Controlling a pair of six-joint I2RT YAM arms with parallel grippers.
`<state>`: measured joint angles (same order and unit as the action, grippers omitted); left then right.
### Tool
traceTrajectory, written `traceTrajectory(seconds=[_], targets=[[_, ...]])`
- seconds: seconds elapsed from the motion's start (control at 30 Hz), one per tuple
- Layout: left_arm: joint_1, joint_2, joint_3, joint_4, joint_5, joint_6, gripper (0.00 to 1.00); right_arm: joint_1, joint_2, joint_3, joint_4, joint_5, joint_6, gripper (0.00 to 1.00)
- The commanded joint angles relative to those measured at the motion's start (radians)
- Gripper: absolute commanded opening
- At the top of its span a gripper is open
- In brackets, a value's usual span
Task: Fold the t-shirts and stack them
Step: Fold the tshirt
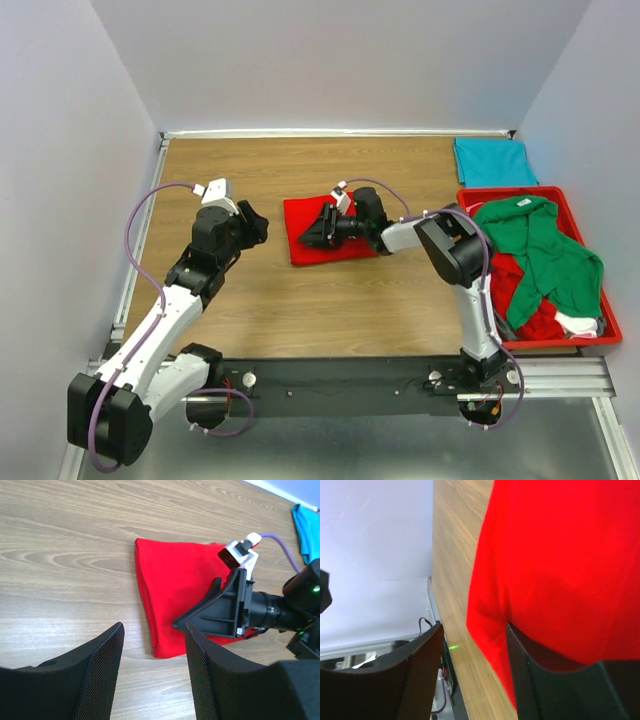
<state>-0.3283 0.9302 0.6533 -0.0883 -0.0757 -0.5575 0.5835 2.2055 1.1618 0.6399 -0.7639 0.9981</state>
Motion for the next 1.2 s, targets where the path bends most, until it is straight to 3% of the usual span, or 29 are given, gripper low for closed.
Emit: traceTrajectory(seconds=[0.0,0.2,0.33,0.53,0.73,0.8,0.93,1.1,1.17], targets=[[0.003,-0.001,0.008,-0.013,-0.018,0.041,0.6,-0.028,-0.142,-0.008,-0.14,0.041,-0.101,0.61],[0.003,0.027,-0.011,0.012,0.02,0.018,0.6,-0.178,-0.292,-0.137,-0.169,0.012,-0.173,0.61],[0.002,0.051,-0.011,0.018,0.048,0.016,0.6,-0.286,-0.279,-0.223,-0.167,0.005,-0.22,0.61],[-0.024,0.079,0.005,0.021,0.045,0.031,0.6,-0.301,-0.149,-0.195,-0.167,-0.022,-0.265,0.61],[-0.107,0.119,0.055,0.016,0.027,0.048,0.6,-0.313,-0.257,-0.205,-0.235,0.021,-0.305,0.61],[-0.156,0.163,0.09,0.015,0.021,0.071,0.6,-0.315,-0.367,-0.174,-0.417,0.099,-0.41,0.63],[-0.276,0.313,0.188,-0.002,-0.034,0.12,0.63,-0.329,-0.588,-0.139,-0.735,0.433,-0.513,0.7],[-0.44,0.535,0.37,-0.054,-0.14,0.212,0.63,-0.332,-0.697,-0.088,-0.972,0.73,-0.578,0.8],[-0.513,0.67,0.481,-0.117,-0.214,0.269,0.63,-0.33,-0.744,-0.076,-1.054,0.843,-0.587,0.9]])
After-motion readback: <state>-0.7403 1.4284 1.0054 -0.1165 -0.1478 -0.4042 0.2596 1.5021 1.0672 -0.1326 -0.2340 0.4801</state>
